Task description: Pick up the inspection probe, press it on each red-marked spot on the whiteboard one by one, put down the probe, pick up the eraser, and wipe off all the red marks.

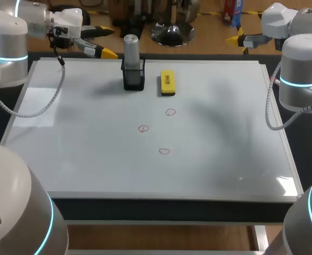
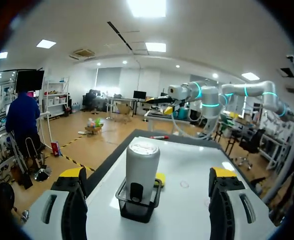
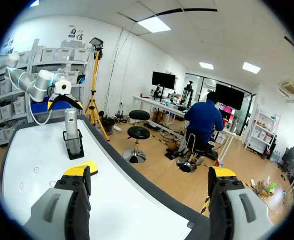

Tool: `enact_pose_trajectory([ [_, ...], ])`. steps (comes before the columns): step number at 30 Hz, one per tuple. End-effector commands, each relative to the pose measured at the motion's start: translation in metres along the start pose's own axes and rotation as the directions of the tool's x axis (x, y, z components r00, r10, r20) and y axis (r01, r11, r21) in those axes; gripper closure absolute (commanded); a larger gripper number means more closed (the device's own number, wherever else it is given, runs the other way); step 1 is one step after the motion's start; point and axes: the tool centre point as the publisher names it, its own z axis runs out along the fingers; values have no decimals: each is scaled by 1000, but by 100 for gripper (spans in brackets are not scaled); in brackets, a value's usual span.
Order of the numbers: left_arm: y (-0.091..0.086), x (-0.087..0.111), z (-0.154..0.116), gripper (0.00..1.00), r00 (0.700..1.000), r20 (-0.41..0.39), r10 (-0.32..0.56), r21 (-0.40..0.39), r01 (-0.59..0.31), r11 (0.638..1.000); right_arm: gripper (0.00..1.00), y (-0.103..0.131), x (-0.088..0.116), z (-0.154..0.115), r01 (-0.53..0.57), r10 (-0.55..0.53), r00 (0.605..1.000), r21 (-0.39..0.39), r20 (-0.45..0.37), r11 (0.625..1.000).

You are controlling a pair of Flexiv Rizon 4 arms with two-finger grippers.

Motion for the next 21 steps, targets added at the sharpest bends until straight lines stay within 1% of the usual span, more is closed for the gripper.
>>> enact_pose_trajectory([
  [1, 8, -5, 8, 0, 1000, -15, 8, 20, -7, 1000, 0, 0, 0, 0, 0, 0, 1000, 1, -1, 1000],
  [7, 12, -7, 23, 0, 999, -37, 22, 37, -20, 999, 0, 0, 0, 0, 0, 0, 1000, 1, -1, 1000],
  [8, 12, -8, 26, 0, 1000, -10, 21, 25, -21, 999, 0, 0, 0, 0, 0, 0, 1000, 1, -1, 1000],
  [9, 12, -9, 27, 0, 1000, 8, 9, 30, -9, 999, 0, 0, 0, 0, 0, 0, 1000, 1, -1, 1000],
  [21, 12, -9, 27, 0, 1000, 8, 9, 30, -9, 999, 0, 0, 0, 0, 0, 0, 1000, 1, -1, 1000],
])
